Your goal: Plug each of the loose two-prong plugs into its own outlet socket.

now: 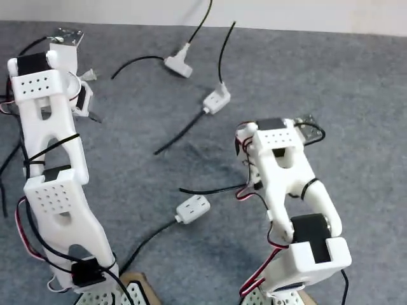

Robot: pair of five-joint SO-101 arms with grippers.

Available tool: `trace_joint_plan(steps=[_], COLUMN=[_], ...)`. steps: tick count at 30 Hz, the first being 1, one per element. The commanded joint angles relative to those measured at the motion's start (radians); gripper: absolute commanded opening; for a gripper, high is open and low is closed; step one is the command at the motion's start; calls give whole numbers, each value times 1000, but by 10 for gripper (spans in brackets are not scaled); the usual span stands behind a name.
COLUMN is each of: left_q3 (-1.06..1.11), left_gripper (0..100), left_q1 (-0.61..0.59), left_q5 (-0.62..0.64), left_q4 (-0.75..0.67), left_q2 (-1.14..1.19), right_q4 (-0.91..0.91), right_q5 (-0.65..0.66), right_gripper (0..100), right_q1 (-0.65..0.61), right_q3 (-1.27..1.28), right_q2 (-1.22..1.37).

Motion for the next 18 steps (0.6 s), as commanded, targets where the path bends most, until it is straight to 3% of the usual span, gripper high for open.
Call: trace_joint_plan(steps=[1,18], left_q3=[-12,-12], left_gripper=[267,267], left_q1=[-2,-7], left_q5=[-9,-9], left_q4=[-14,-8], left_q2=[-7,-13], right_q4=[13,24], right_q5=[-14,-21], right_gripper=[231,231], right_q1=[12,18], right_q3=[8,10], right_q2=[-18,-7])
